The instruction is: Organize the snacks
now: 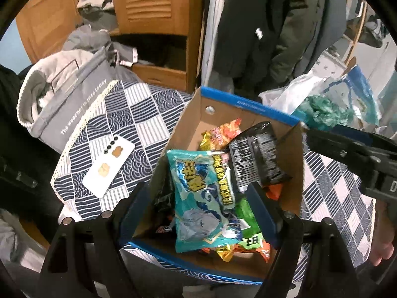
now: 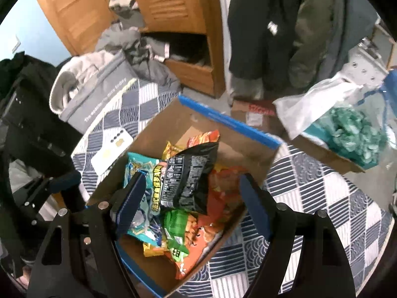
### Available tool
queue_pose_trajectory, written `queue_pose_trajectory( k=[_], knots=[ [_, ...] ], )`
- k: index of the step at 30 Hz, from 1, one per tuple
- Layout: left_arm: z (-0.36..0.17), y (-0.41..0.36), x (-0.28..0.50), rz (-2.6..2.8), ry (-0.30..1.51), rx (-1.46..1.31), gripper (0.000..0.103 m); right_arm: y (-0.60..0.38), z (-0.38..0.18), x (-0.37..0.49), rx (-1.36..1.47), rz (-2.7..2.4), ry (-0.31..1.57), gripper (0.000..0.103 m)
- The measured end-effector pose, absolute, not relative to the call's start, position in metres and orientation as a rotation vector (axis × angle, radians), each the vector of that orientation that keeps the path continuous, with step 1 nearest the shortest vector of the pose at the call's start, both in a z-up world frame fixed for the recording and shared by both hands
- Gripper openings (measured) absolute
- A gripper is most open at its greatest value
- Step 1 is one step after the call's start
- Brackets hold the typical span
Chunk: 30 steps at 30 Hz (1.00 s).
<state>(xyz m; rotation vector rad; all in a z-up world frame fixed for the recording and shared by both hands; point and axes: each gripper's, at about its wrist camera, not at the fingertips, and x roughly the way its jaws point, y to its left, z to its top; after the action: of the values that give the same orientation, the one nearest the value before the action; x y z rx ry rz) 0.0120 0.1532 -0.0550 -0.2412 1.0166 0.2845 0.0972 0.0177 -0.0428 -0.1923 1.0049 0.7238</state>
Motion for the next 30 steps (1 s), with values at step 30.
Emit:
queue_pose_trajectory(
  k=[30],
  knots=[
    [0.001,0.110,-0.007,0.289,0.846,-0.158,0.089,-0.073,0.006,0.042,-0.140,0.599,0.792,0.080]
  ],
)
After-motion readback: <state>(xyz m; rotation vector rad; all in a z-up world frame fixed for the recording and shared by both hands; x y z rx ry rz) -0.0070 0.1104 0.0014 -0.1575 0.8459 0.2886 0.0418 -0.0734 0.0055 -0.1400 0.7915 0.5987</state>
